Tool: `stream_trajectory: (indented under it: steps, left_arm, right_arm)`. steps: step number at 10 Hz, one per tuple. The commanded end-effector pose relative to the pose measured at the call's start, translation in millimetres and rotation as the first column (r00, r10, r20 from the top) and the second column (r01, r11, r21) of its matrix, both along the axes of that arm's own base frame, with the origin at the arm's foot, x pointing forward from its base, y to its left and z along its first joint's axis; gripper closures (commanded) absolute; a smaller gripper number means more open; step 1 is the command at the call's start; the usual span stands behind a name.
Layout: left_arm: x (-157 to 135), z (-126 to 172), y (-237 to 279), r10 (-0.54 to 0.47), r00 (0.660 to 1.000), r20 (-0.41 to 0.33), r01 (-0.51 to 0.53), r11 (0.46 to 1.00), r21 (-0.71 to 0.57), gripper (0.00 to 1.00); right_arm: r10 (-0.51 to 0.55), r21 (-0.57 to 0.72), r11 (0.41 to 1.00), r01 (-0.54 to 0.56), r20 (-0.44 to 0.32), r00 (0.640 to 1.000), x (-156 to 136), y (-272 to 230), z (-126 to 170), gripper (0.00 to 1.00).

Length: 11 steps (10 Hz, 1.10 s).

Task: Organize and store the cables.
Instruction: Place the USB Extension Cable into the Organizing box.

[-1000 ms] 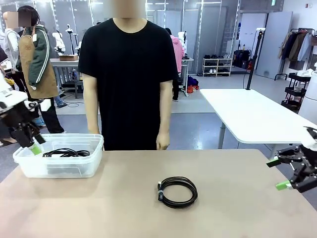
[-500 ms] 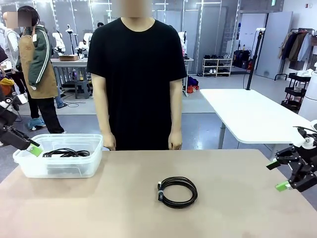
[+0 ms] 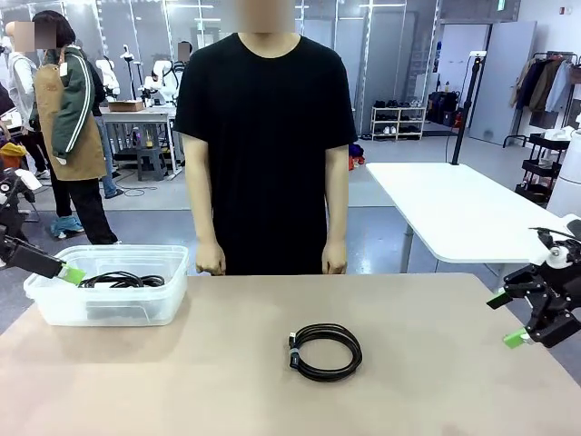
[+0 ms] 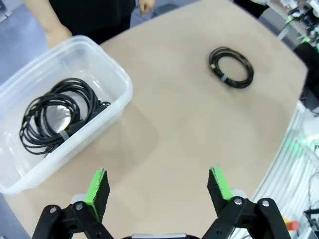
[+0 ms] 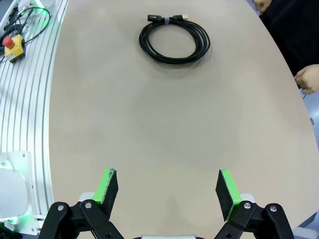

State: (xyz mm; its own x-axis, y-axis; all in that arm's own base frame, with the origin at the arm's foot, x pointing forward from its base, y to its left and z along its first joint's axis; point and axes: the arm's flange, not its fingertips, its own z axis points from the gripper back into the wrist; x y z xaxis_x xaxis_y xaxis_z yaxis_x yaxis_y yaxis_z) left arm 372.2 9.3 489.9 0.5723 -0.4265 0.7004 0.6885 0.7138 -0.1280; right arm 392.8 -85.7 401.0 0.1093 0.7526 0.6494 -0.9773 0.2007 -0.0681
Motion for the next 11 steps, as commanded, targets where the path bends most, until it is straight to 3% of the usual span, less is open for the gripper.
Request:
stream_trajectory:
  steps: [1, 5, 6, 8, 9, 11]
  left_arm:
    - [13, -1, 4, -0.034, 0.999, -0.032, 0.034, 0.999, -0.001, 0.0]
    - [7, -5, 3, -0.024, 1.0, -0.019, 0.024, 1.0, 0.001, 0.0]
    - [8, 12, -26, -0.033, 0.999, -0.03, 0.034, 0.998, 0.046, 0.0]
    - [12, 31, -93, 0.072, 0.985, -0.157, -0.047, 0.986, 0.162, 0.0]
    - [13, 39, -130, 0.213, 0.955, -0.205, -0.152, 0.949, 0.276, 0.0]
    - [2, 44, -197, 0.238, 0.934, -0.268, -0.145, 0.935, 0.325, 0.0]
  right_arm:
    - [0.007, 0.013, 1.0, -0.007, 0.01, 1.0, -2, -2, -1, 0.0]
    - [0.007, 0.013, 1.0, -0.007, 0.01, 1.0, -2, -2, -1, 0.0]
    - [0.007, 0.013, 1.0, -0.007, 0.01, 1.0, -2, -2, -1, 0.0]
    - [0.007, 0.013, 1.0, -0.007, 0.01, 1.0, -2, -2, -1, 0.0]
    - [0.007, 0.013, 1.0, -0.007, 0.01, 1.0, -2, -2, -1, 0.0]
    - [0.007, 0.013, 1.0, -0.007, 0.01, 1.0, -2, -2, -1, 0.0]
